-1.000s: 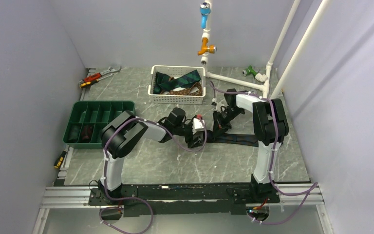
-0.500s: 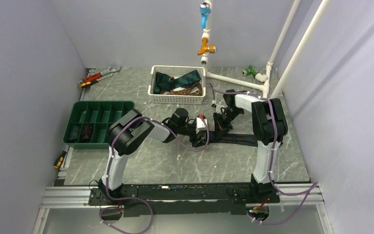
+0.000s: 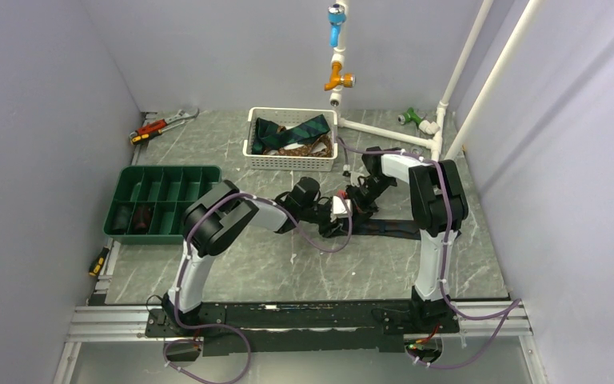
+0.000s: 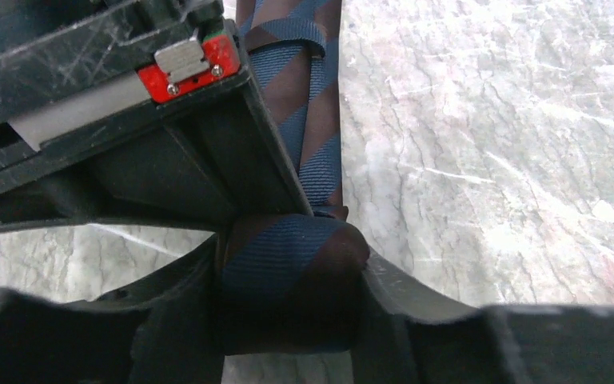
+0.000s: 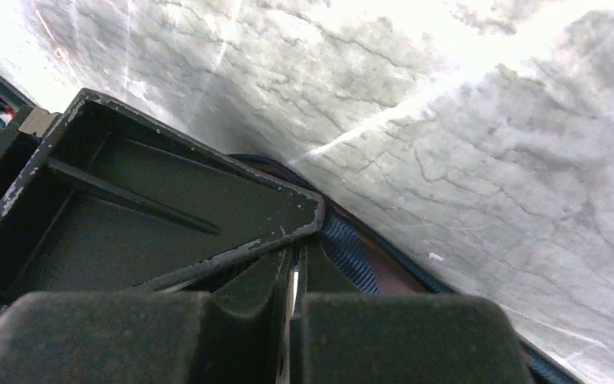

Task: Roll the ties
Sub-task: Roll the tie at the center of the board.

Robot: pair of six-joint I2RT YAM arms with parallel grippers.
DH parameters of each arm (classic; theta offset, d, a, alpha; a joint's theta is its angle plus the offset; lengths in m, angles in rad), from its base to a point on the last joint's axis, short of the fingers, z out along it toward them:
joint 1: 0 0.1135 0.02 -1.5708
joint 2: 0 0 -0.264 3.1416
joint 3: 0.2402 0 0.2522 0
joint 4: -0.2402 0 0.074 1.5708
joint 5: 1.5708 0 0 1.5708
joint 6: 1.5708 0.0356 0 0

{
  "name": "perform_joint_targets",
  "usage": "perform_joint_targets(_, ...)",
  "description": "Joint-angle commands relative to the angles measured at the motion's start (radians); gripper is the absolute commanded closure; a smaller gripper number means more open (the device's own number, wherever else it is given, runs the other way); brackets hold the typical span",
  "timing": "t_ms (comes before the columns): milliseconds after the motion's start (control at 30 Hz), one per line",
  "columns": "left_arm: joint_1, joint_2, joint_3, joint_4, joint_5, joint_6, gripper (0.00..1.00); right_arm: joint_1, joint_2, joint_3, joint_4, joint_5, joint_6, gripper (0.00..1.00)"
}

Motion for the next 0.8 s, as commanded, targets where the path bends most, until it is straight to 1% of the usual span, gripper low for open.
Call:
perform_joint_targets(0, 0.014, -0.026, -0.066, -0.188, -0.084, 0.106, 0.58, 0.047, 0.046, 0.023, 0.184, 0.015, -0.037, 1.00)
perform_joint_targets(67, 0.024, -0.061, -0.119, -0.220, -0.102, 0.123, 0.67, 0.048, 0.020, 0.025, 0.179, -0.011, -0.038, 1.00)
perform_joint_targets(133, 0.030, -0.085, -0.149, -0.265, -0.125, 0.137, 0.72, 0.047, -0.005, 0.028, 0.162, -0.011, -0.039, 1.00)
perform_joint_targets(167, 0.031, -0.093, -0.160, -0.273, -0.141, 0.134, 0.73, 0.046, -0.020, 0.035, 0.145, -0.011, -0.044, 0.96)
perform_joint_targets(300, 0.030, -0.097, -0.157, -0.326, -0.189, 0.113, 0.77, 0.012, -0.098, 0.055, 0.067, -0.052, -0.064, 0.69)
perform_joint_targets(400, 0.030, -0.088, -0.139, -0.363, -0.202, 0.110, 0.77, -0.006, -0.153, 0.056, 0.024, -0.092, -0.075, 0.59)
perform_joint_targets(533, 0.031, -0.076, -0.116, -0.394, -0.207, 0.118, 0.78, -0.001, -0.197, 0.015, 0.045, -0.183, -0.029, 0.54)
perform_joint_targets(633, 0.029, -0.071, -0.104, -0.410, -0.218, 0.124, 0.77, 0.021, -0.179, -0.012, 0.071, -0.240, 0.018, 0.51)
perform_joint_targets(700, 0.029, -0.070, -0.097, -0.423, -0.216, 0.128, 0.77, 0.029, -0.166, -0.033, 0.100, -0.256, 0.047, 0.50)
perform_joint_targets(767, 0.029, -0.070, -0.100, -0.428, -0.215, 0.127, 0.77, 0.035, -0.150, -0.040, 0.102, -0.241, 0.038, 0.50)
